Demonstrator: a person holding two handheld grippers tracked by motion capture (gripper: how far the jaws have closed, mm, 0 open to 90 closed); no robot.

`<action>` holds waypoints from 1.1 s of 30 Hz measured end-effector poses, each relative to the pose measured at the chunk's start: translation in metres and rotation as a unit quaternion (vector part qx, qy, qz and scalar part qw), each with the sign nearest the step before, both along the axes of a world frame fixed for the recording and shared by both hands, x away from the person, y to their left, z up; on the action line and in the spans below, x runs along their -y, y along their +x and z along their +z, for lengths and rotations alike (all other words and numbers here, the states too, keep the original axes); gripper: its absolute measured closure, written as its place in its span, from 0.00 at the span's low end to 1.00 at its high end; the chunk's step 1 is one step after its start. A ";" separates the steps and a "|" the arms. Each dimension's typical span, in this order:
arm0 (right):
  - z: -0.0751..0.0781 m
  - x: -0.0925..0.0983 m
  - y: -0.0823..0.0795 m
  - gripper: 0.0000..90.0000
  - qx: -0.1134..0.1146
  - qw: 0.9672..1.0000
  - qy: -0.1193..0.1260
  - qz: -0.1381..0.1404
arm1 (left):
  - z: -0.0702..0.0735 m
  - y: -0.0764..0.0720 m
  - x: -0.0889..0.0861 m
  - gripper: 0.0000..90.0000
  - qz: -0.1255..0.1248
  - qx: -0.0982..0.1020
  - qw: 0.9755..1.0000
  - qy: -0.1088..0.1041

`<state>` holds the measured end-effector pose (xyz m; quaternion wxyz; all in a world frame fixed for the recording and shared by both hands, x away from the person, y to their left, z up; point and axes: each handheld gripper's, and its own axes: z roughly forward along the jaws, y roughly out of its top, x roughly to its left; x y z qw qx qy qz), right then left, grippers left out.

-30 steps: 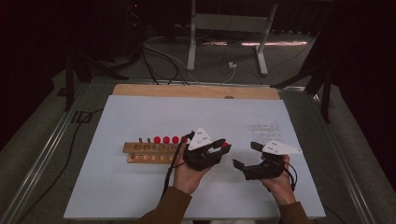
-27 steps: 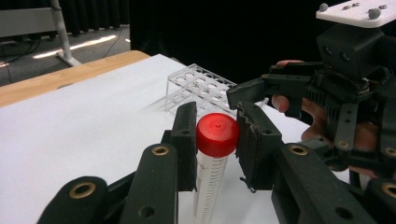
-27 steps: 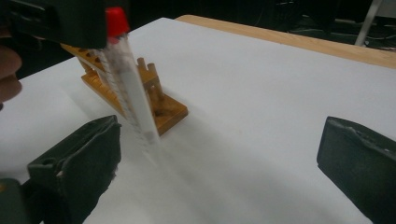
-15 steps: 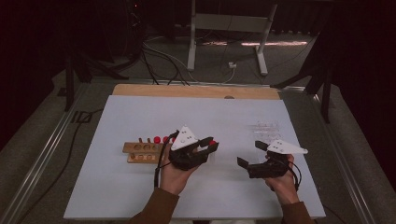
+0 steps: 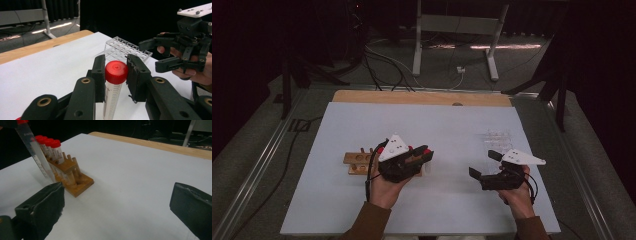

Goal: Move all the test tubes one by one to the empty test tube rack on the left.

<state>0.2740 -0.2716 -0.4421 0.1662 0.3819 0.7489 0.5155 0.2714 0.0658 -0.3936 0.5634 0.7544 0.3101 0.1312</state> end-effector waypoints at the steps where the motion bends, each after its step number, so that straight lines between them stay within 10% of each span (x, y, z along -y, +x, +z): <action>1: 0.000 0.001 0.000 0.00 0.000 1.000 0.001 -0.001 | 0.001 0.000 -0.002 0.79 0.001 0.001 1.000 0.000; 16: 0.003 0.008 0.000 0.00 0.003 1.000 0.010 -0.011 | 0.008 -0.009 -0.053 0.79 0.040 0.008 0.999 0.017; 33: 0.004 0.017 -0.001 0.00 0.003 1.000 0.017 -0.024 | 0.013 -0.014 -0.109 0.79 0.117 0.020 0.993 0.027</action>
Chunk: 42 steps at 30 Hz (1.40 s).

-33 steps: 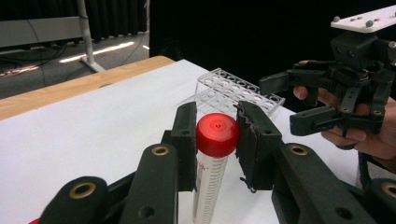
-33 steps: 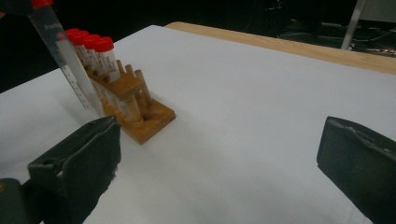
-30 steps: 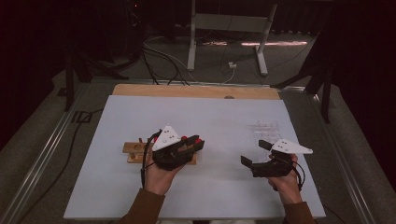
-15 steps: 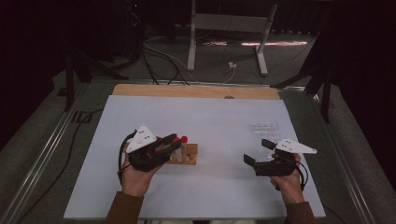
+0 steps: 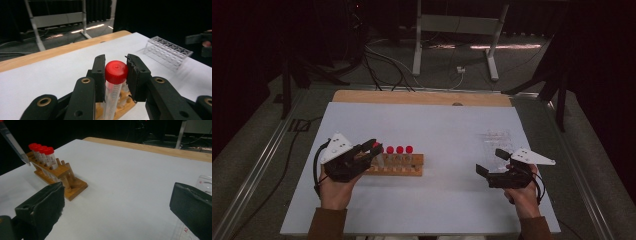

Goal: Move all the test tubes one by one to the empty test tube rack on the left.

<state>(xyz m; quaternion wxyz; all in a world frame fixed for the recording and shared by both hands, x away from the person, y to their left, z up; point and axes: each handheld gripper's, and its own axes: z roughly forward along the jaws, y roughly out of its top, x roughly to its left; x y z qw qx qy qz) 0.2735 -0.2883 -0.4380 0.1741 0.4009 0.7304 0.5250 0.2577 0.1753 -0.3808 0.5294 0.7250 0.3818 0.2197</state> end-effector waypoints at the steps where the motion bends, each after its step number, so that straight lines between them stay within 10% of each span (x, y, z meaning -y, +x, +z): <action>1: 0.000 0.000 0.000 0.00 -0.001 1.000 0.001 -0.001 | 0.000 0.000 -0.003 0.79 0.005 0.001 1.000 -0.002; 17: -0.001 0.000 0.001 0.00 -0.001 1.000 -0.003 0.000 | -0.008 0.017 -0.016 0.79 0.060 0.006 0.998 0.013; 42: 0.000 0.001 -0.001 0.00 0.001 1.000 -0.003 0.001 | -0.048 0.024 -0.011 0.79 0.071 -0.033 0.996 0.045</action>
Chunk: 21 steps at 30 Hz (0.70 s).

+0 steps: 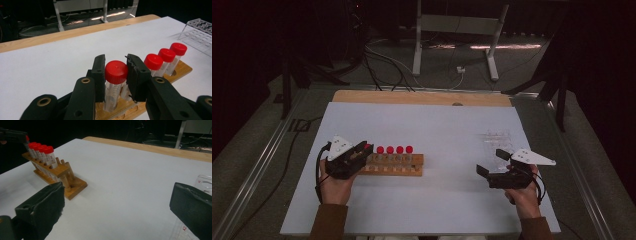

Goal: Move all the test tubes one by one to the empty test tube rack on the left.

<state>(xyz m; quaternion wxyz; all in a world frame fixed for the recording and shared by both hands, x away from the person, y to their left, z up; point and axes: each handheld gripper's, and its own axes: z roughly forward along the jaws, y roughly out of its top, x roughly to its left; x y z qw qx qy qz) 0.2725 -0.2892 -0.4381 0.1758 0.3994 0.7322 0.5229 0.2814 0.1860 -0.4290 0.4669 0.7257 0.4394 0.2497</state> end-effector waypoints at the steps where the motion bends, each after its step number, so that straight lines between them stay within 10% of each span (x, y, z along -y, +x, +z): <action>1: 0.000 0.000 0.000 0.00 0.000 1.000 0.000 0.000 | -0.001 0.000 0.000 0.79 0.001 -0.001 1.000 0.001; 21: -0.001 0.002 -0.001 0.00 0.001 1.000 0.003 -0.002 | -0.015 -0.002 -0.008 0.78 0.002 -0.010 1.000 -0.011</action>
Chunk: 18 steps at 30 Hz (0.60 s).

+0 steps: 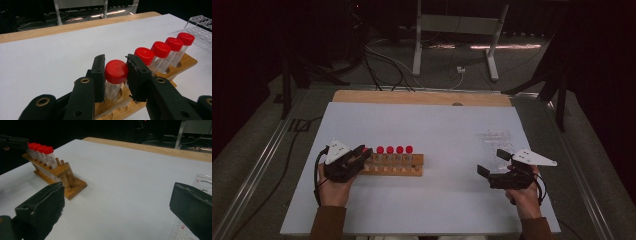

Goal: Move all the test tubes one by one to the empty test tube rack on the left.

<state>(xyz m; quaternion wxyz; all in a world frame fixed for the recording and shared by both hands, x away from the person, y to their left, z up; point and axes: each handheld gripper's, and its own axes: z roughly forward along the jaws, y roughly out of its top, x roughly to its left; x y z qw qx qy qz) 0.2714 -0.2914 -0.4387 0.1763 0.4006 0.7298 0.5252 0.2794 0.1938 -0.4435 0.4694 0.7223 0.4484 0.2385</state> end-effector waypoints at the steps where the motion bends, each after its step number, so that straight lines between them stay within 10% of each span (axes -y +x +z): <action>1: 0.000 0.000 0.000 0.00 0.000 1.000 0.000 0.000 | 0.000 0.000 0.000 0.78 0.001 -0.001 1.000 0.000; 18: 0.000 0.003 -0.007 0.00 0.030 1.000 0.008 -0.008 | 0.023 -0.031 -0.012 0.24 0.013 0.084 0.996 -0.037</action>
